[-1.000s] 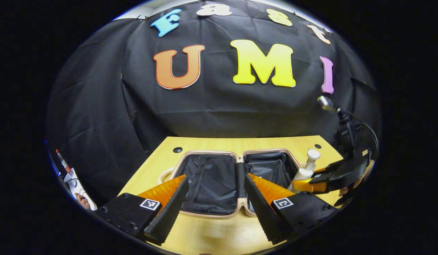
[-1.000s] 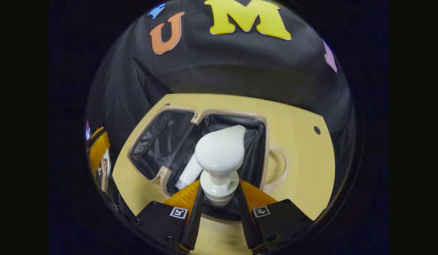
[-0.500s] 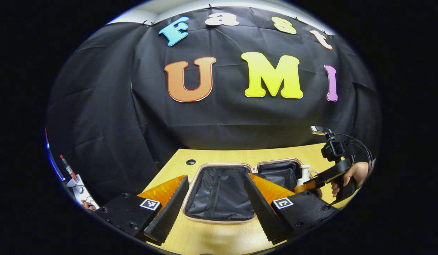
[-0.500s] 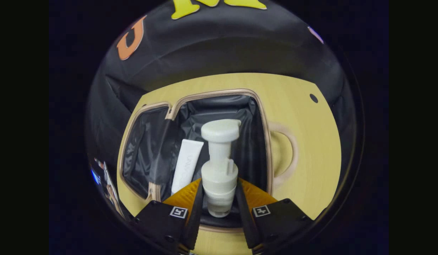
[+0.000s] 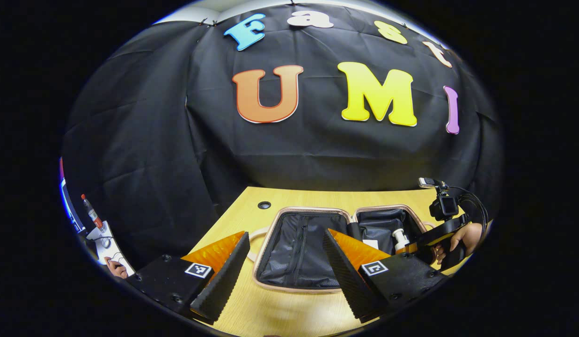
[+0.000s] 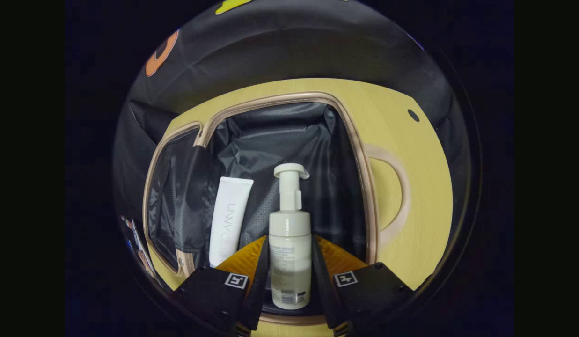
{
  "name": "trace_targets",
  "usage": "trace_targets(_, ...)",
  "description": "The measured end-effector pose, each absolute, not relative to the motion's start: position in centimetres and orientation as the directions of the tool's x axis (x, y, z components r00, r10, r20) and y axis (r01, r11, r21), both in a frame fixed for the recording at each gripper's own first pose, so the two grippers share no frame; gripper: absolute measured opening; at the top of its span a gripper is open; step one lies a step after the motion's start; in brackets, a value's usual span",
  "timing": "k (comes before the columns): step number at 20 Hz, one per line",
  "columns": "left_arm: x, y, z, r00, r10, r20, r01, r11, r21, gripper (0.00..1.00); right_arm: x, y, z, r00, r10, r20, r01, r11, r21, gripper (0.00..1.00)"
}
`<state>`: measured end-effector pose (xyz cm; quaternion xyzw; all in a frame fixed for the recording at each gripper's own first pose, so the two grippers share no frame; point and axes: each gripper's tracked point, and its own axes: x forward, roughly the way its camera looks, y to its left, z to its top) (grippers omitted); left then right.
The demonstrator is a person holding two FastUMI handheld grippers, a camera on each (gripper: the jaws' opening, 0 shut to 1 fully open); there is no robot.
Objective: First open the suitcase, pack the skin care products into it, and then close the suitcase.
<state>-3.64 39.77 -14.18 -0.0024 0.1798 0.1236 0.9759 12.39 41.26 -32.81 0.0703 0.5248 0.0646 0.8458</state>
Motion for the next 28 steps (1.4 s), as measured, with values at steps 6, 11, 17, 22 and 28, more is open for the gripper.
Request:
trace_targets(6,-2.6,45.6,-16.9,0.871,0.274,-0.408,-0.312,0.95,-0.029,1.0,11.7,41.4,-31.6,0.464,0.204,-0.862,-0.066,0.978,0.196,0.53)
trace_targets(11,0.0,50.0,-22.4,0.833,0.225,-0.505,-0.362,0.912,-0.191,0.98,10.1,41.2,-25.2,0.572,0.293,-0.766,-0.192,0.956,0.223,0.77)
trace_targets(17,2.5,52.9,-31.0,0.781,0.101,-0.616,-0.46,0.76,-0.459,0.98,5.9,37.2,-14.5,0.688,0.435,-0.581,-0.375,0.898,0.228,0.81)
trace_targets(22,4.2,52.5,-34.3,0.805,-0.027,-0.593,-0.486,0.545,-0.684,0.96,2.8,28.5,-10.5,0.779,0.329,-0.533,-0.278,0.944,0.176,0.81)
trace_targets(28,6.3,51.1,-34.6,0.843,-0.118,-0.525,-0.426,0.448,-0.786,0.52,0.3,21.2,-10.3,0.812,0.208,-0.546,-0.088,0.967,0.237,0.81)
